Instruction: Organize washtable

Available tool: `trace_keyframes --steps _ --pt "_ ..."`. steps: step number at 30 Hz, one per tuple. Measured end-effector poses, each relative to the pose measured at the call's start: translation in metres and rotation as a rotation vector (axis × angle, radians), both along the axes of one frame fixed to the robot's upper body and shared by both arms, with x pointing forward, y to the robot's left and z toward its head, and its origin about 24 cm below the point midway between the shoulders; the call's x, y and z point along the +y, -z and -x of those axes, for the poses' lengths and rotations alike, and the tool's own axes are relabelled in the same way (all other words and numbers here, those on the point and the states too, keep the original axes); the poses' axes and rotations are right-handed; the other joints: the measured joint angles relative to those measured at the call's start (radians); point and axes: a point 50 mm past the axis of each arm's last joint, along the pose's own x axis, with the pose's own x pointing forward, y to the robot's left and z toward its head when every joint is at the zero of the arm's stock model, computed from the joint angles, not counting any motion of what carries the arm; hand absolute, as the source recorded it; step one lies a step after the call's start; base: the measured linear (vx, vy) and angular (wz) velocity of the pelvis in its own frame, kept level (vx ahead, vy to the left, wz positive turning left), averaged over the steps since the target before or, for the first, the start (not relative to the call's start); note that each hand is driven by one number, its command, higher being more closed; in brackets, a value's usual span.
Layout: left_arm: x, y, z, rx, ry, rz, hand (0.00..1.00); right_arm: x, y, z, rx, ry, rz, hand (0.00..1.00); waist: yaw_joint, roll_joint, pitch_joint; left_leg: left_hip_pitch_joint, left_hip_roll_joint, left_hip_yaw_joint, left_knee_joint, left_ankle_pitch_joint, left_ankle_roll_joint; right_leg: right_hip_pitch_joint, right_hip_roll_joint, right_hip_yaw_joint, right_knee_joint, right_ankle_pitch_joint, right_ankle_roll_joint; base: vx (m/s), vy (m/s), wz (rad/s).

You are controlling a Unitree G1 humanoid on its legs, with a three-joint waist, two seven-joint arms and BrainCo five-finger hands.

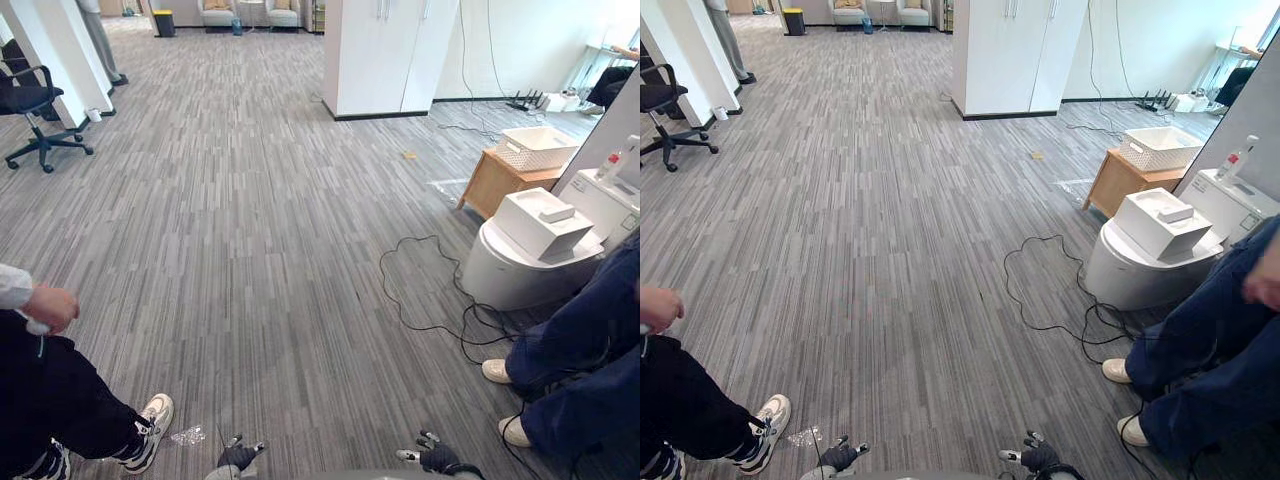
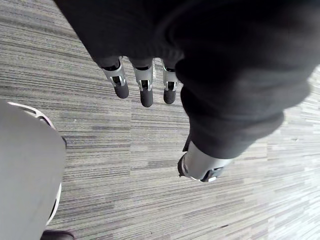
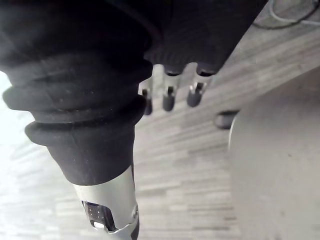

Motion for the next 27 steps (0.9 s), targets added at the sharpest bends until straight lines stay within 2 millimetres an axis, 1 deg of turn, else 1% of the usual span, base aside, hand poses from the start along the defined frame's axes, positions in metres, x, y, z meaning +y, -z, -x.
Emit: trace_keyframes --steps 2,3,4,5,6,7,8,9,10,11,12,13,14,15,16,17,18,19,20,21,22,23,24,25,26,27 --pt "0.000 0.001 0.001 0.009 0.000 0.006 0.00 0.001 0.000 0.000 0.001 -0.007 -0.001 0.00 -0.001 -0.002 -0.001 0.002 0.000 -0.003 -0.003 0.004 -0.001 0.000 0.001 -0.002 0.000 0.000 0.000 -0.04 -0.073 0.07" --pt "0.002 0.001 0.002 0.008 -0.026 0.014 0.00 0.001 -0.001 -0.003 -0.007 -0.009 -0.009 0.00 -0.002 0.004 0.012 -0.014 0.027 -0.013 0.033 -0.001 -0.011 -0.030 0.015 -0.004 0.109 -0.061 -0.020 -0.07 -0.122 0.17" --pt "0.004 0.000 0.002 0.005 -0.056 0.016 0.00 0.001 -0.001 -0.005 -0.014 -0.009 -0.010 0.00 -0.003 0.006 0.023 -0.024 0.050 -0.019 0.087 -0.034 -0.022 -0.042 0.030 -0.005 0.170 -0.101 -0.036 -0.08 -0.140 0.13" --pt "0.006 0.000 0.002 -0.002 -0.096 0.020 0.00 0.001 -0.001 -0.005 -0.013 -0.009 -0.010 0.00 0.004 0.005 0.031 -0.032 0.068 -0.020 0.141 -0.071 -0.027 -0.048 0.045 -0.002 0.216 -0.128 -0.017 -0.05 -0.070 0.00" --pt "0.006 0.000 0.003 -0.002 -0.107 0.022 0.00 0.001 -0.001 -0.005 -0.013 -0.009 -0.010 0.00 0.004 0.005 0.030 -0.038 0.079 -0.020 0.165 -0.084 -0.031 -0.055 0.052 0.000 0.236 -0.139 -0.012 -0.05 -0.109 -0.06" --pt "0.007 0.000 0.003 -0.007 -0.107 0.018 0.00 0.001 -0.002 -0.006 -0.021 0.000 -0.014 0.00 0.000 0.008 0.034 -0.057 0.109 -0.017 0.205 -0.098 -0.036 -0.070 0.071 0.001 0.281 -0.181 -0.023 -0.03 -0.109 0.03" --pt "0.007 0.000 0.003 -0.009 -0.104 0.018 0.00 0.000 -0.002 -0.009 -0.032 0.008 -0.017 0.00 -0.001 0.014 0.043 -0.069 0.123 -0.018 0.239 -0.100 -0.040 -0.084 0.085 -0.005 0.335 -0.204 -0.035 -0.02 -0.139 0.17" --pt "0.009 -0.002 -0.001 -0.028 -0.104 0.015 0.00 0.000 -0.004 -0.013 -0.047 0.013 -0.019 0.00 -0.003 0.012 0.061 -0.121 0.138 -0.024 0.354 -0.106 -0.054 -0.122 0.097 -0.037 0.488 -0.262 -0.055 -0.02 -0.154 0.52" --pt "0.018 -0.007 -0.011 -0.074 -0.109 -0.004 0.00 0.000 -0.004 -0.012 -0.048 0.020 -0.017 0.00 0.001 -0.021 0.086 -0.239 0.147 -0.060 0.570 -0.089 -0.105 -0.107 0.064 -0.067 0.509 -0.358 -0.060 -0.11 -0.069 0.60" --pt "0.012 -0.007 -0.016 -0.089 -0.103 0.009 0.00 -0.012 -0.006 -0.017 -0.052 0.017 0.013 0.00 0.016 0.013 0.103 -0.295 0.135 -0.103 0.481 -0.125 -0.076 -0.105 0.055 -0.073 0.511 -0.368 -0.063 -0.12 0.005 0.50" --pt "0.007 -0.007 -0.019 -0.098 -0.098 0.019 0.00 -0.018 -0.008 -0.020 -0.066 0.033 0.026 0.00 0.023 0.040 0.119 -0.337 0.120 -0.106 0.391 -0.115 -0.075 -0.107 0.052 -0.069 0.500 -0.373 -0.055 -0.08 0.158 -0.02" --pt "0.004 -0.007 -0.019 -0.104 -0.111 0.027 0.00 -0.021 -0.010 -0.024 -0.084 0.028 0.036 0.00 0.031 0.065 0.130 -0.347 0.112 -0.113 0.345 -0.058 -0.074 -0.107 0.053 -0.041 0.461 -0.373 -0.054 0.03 0.143 -0.24" --pt "0.003 -0.006 -0.015 -0.093 -0.117 0.028 0.00 -0.023 -0.010 -0.024 -0.085 0.026 0.043 0.00 0.034 0.080 0.124 -0.344 0.106 -0.114 0.316 -0.038 -0.073 -0.101 0.062 -0.028 0.415 -0.373 -0.054 0.16 0.177 -0.55" --pt "0.000 -0.004 -0.008 -0.073 -0.126 0.038 0.00 -0.025 -0.011 -0.026 -0.089 0.020 0.050 0.00 0.048 0.110 0.106 -0.372 0.099 -0.115 0.289 -0.037 -0.067 -0.125 0.090 0.014 0.483 -0.393 -0.029 0.15 0.112 -0.40" --pt "0.005 -0.004 -0.006 -0.071 -0.127 0.023 0.00 -0.022 -0.011 -0.026 -0.088 0.020 0.041 0.00 0.050 0.089 0.103 -0.382 0.082 -0.104 0.296 -0.040 -0.061 -0.121 0.075 0.025 0.515 -0.420 -0.023 0.31 0.104 -0.24" --pt "0.019 -0.005 0.001 -0.047 -0.122 -0.013 0.00 -0.013 -0.007 -0.016 -0.060 0.032 0.014 0.00 0.049 0.031 0.097 -0.417 0.046 -0.062 0.377 -0.059 -0.017 -0.086 0.015 0.040 0.505 -0.482 0.010 0.23 0.081 0.02" --pt "0.020 -0.003 0.008 -0.021 -0.124 -0.010 0.00 -0.013 -0.006 -0.014 -0.055 0.027 0.019 0.00 0.049 0.021 0.094 -0.419 0.038 -0.059 0.392 -0.068 0.001 -0.083 0.010 0.055 0.502 -0.491 0.020 0.28 0.130 -0.01" --pt "0.020 -0.001 0.016 0.005 -0.129 -0.008 0.00 -0.013 -0.005 -0.012 -0.048 0.022 0.022 0.00 0.052 0.024 0.078 -0.416 0.031 -0.051 0.397 -0.078 0.020 -0.078 0.000 0.060 0.517 -0.498 0.031 0.25 0.183 -0.10" --pt "0.023 0.001 0.028 0.049 -0.129 -0.016 0.00 -0.012 -0.005 -0.008 -0.042 0.027 0.019 0.00 0.050 0.008 0.072 -0.395 0.008 -0.036 0.403 -0.096 0.054 -0.098 -0.018 0.084 0.601 -0.504 0.043 0.35 0.218 -0.04" --pt "0.026 0.001 0.032 0.064 -0.123 -0.021 0.00 -0.012 -0.005 -0.008 -0.045 0.031 0.018 0.00 0.048 -0.004 0.071 -0.374 -0.012 -0.030 0.403 -0.116 0.064 -0.128 -0.022 0.111 0.701 -0.502 0.043 0.50 0.285 0.04" --pt "0.033 0.000 0.035 0.087 -0.078 -0.040 0.00 -0.009 -0.004 -0.006 -0.048 0.103 -0.006 0.00 0.046 -0.044 0.082 -0.273 -0.075 -0.020 0.372 -0.166 0.085 -0.226 -0.028 0.188 1.039 -0.386 0.002 0.67 0.327 0.51" --pt "0.031 0.002 0.043 0.130 0.020 -0.044 0.00 -0.013 -0.006 -0.006 -0.078 0.167 -0.012 0.00 -0.001 -0.028 0.080 -0.130 -0.100 -0.079 0.313 -0.188 0.108 -0.274 -0.029 0.136 1.247 -0.277 -0.035 0.71 0.304 0.71" --pt "0.030 0.001 0.040 0.129 0.048 -0.050 0.00 -0.014 -0.006 -0.006 -0.079 0.175 -0.010 0.00 -0.003 -0.025 0.077 -0.061 -0.104 -0.104 0.257 -0.188 0.109 -0.301 -0.024 0.079 1.251 -0.321 -0.045 0.68 0.236 0.80" --pt "0.030 0.001 0.039 0.125 0.054 -0.053 0.00 -0.016 -0.007 -0.006 -0.080 0.183 -0.009 0.00 -0.002 -0.015 0.072 -0.015 -0.104 -0.122 0.216 -0.187 0.110 -0.330 -0.011 0.041 1.220 -0.360 -0.061 0.54 0.146 0.51" --pt "0.030 0.001 0.037 0.125 0.065 -0.057 0.00 -0.018 -0.007 -0.006 -0.086 0.193 -0.005 0.00 -0.009 -0.014 0.072 0.038 -0.098 -0.146 0.165 -0.186 0.112 -0.371 0.019 0.003 1.141 -0.398 -0.065 0.58 0.110 0.45" --pt "0.029 0.001 0.035 0.122 0.072 -0.058 0.00 -0.022 -0.008 -0.006 -0.090 0.212 -0.002 0.00 -0.013 -0.006 0.075 0.083 -0.077 -0.164 0.114 -0.186 0.113 -0.414 0.083 -0.009 1.015 -0.408 -0.065 0.51 0.070 0.42"
